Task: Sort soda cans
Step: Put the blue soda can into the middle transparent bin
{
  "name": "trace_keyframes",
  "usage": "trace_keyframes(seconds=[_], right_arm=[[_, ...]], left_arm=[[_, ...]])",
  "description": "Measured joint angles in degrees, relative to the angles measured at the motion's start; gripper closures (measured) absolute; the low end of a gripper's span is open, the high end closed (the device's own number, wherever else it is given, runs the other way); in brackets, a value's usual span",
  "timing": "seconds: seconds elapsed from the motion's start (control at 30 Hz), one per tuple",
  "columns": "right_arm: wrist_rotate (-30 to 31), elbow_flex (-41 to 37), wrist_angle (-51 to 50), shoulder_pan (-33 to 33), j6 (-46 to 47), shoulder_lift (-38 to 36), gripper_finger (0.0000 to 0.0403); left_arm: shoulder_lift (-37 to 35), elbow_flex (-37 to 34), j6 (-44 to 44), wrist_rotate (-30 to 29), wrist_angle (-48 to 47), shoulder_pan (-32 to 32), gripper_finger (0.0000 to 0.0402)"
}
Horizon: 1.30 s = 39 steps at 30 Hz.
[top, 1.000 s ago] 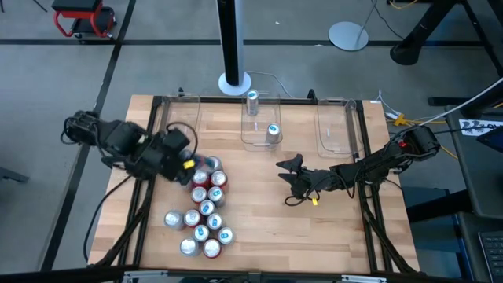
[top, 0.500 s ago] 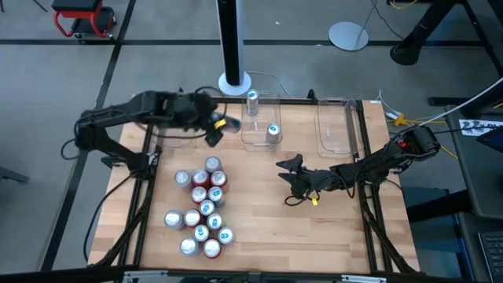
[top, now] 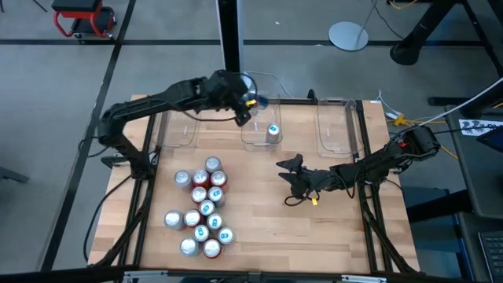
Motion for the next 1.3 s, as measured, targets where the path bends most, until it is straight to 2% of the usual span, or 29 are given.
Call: trace_keyframes(seconds=[0.2, 0.53, 0.83, 1.17, 1.3], right_arm=[[0.0, 0.0, 0.0, 0.0, -0.1, 0.0, 0.0093], [0.1, 0.0, -0.8, 0.0, -0.2, 0.0, 0.0093], [1.5, 0.0, -1.2, 0.0, -0.2, 0.0, 0.0093], [1.5, 0.0, -1.2, 0.0, -0.2, 0.0, 0.0093], [1.5, 0.0, -1.2, 0.0, -0.2, 0.0, 0.0093]], left_arm=[[6.8, 0.0, 0.9, 8.8, 2.6, 4.1, 0.0174], [12.3, 0.0, 2.2, 10.1, -2.7, 9.9, 0.0174], [13.1, 0.0, 1.8, 12.2, -3.3, 10.5, 0.0174], [18.8, 0.0, 1.2, 12.7, -4.9, 10.9, 0.0174], [20.3, -0.1, 1.1, 12.7, -4.6, 11.3, 0.0155]])
